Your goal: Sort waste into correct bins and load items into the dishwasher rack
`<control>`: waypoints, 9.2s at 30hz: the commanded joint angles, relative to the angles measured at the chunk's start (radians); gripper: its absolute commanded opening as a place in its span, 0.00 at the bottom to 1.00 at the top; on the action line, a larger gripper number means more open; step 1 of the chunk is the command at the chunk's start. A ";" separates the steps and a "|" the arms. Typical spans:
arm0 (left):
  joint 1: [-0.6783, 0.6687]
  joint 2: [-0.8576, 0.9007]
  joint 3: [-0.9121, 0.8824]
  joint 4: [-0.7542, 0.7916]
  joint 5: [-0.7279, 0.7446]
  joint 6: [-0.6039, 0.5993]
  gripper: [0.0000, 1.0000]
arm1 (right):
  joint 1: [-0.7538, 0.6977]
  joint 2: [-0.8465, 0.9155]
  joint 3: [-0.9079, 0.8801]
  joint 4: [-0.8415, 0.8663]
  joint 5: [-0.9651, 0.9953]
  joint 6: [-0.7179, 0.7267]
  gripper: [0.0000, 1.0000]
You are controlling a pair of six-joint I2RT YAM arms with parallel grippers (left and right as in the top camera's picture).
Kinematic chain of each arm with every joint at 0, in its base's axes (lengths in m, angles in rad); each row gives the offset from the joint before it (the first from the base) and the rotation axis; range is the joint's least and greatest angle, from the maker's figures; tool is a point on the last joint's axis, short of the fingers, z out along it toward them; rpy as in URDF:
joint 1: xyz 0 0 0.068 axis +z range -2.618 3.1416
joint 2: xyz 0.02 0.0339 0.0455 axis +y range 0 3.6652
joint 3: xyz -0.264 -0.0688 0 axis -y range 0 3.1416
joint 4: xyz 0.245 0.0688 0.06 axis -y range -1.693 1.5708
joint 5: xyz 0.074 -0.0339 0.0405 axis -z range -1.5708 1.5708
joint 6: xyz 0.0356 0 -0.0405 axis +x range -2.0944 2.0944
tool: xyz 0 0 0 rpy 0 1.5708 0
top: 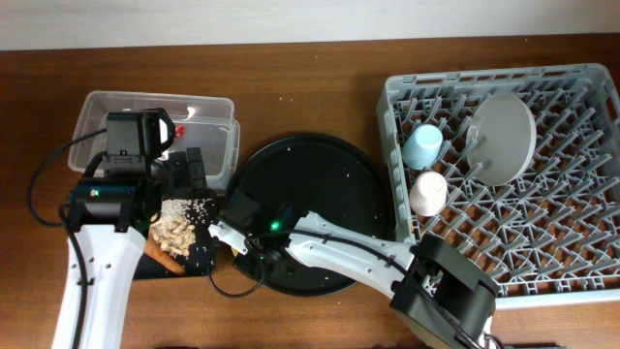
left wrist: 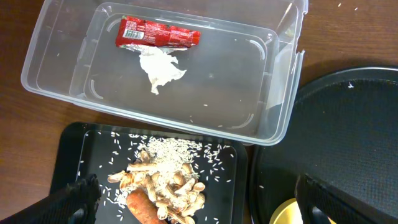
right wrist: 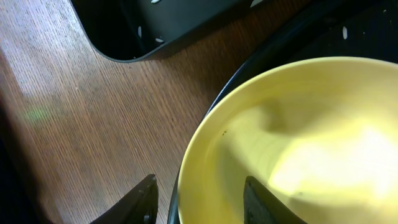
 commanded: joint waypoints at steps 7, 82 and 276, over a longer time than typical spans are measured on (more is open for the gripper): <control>0.005 -0.011 0.020 0.002 -0.014 0.016 0.99 | 0.003 0.010 -0.002 -0.046 0.010 -0.002 0.42; 0.005 -0.011 0.020 0.002 -0.014 0.016 0.99 | -1.640 -0.490 -0.330 -0.873 -0.746 -0.620 0.04; -0.038 -1.282 -1.243 0.848 0.149 0.147 0.99 | -0.953 -1.976 -1.398 0.575 0.301 -0.022 0.98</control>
